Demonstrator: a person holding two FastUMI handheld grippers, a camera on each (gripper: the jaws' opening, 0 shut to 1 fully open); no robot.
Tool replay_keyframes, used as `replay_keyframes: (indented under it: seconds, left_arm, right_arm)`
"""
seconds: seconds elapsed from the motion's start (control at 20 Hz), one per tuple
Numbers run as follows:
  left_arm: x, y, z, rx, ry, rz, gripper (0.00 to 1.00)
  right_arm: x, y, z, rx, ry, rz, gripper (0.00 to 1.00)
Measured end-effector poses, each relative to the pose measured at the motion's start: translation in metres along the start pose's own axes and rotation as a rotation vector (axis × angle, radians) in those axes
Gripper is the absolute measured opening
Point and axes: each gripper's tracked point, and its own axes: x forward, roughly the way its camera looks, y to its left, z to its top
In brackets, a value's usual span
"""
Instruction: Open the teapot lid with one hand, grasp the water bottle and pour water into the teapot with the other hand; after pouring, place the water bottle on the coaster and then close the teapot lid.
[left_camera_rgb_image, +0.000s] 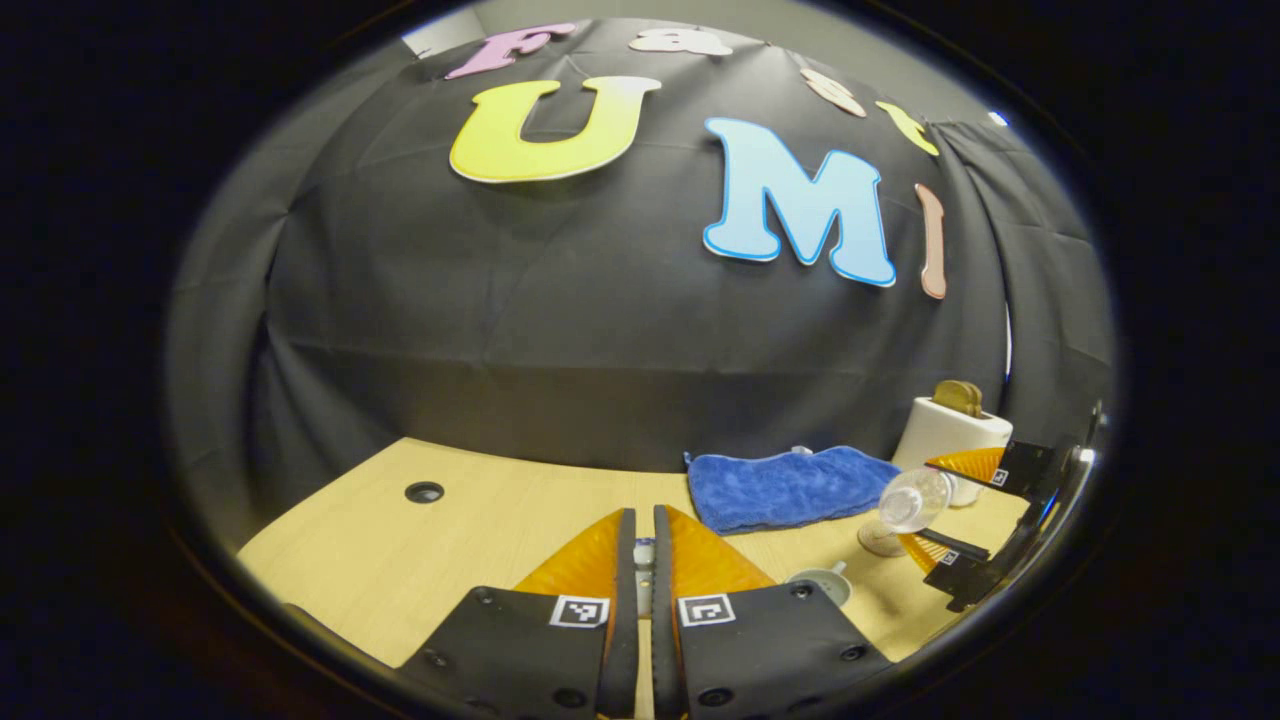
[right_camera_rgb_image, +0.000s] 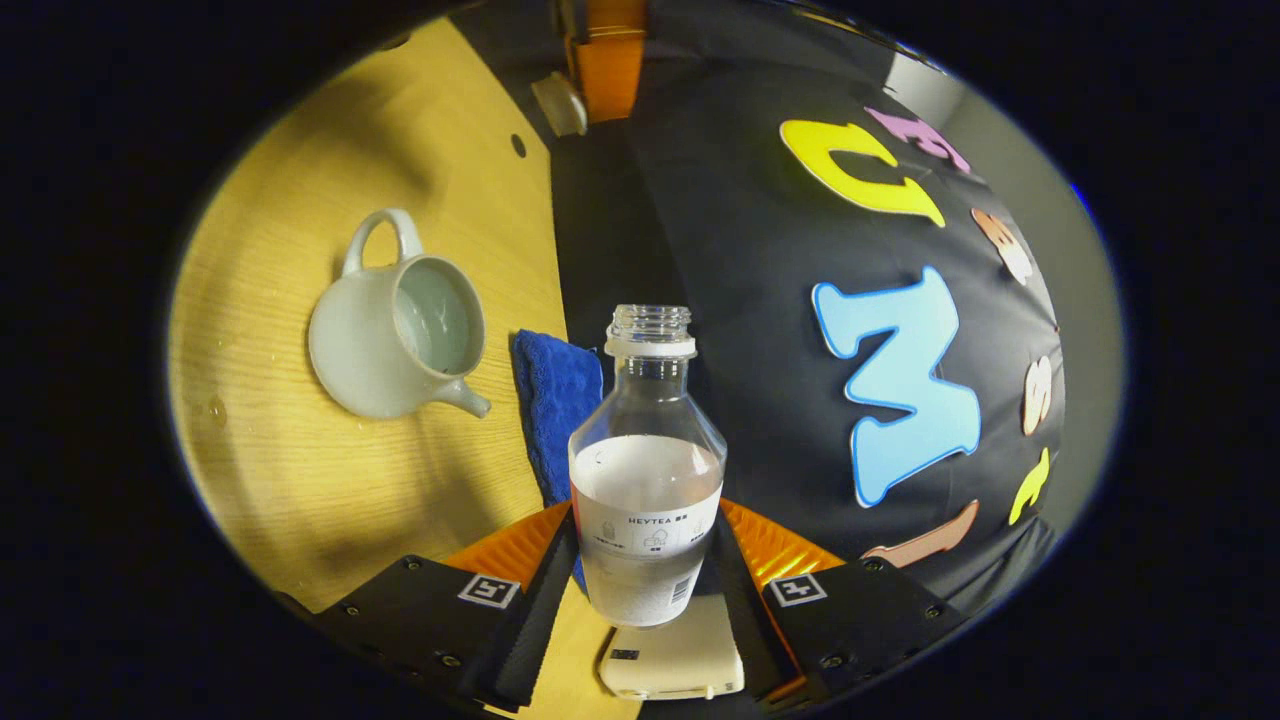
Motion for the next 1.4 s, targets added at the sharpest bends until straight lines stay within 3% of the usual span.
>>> replay_keyframes:
  seconds: [0.25, 1.0, 1.15, 1.4]
  left_arm:
    - [0.000, -0.003, -0.002, -0.002, 0.009, -0.008, 0.14]
    - [-0.002, -0.012, 0.001, -0.023, -0.002, -0.032, 0.14]
    - [-0.003, -0.012, 0.002, -0.027, -0.007, -0.033, 0.14]
    - [-0.002, -0.011, 0.003, -0.025, -0.009, -0.028, 0.14]
  right_arm:
    - [0.003, 0.001, -0.001, 0.310, 0.006, 0.067, 0.76]
    - [0.033, -0.014, -0.058, 0.938, 0.068, 0.031, 0.76]
    - [0.044, -0.004, -0.062, 1.115, 0.071, 0.074, 0.76]
    - [0.049, 0.004, -0.077, 1.231, 0.108, 0.081, 0.76]
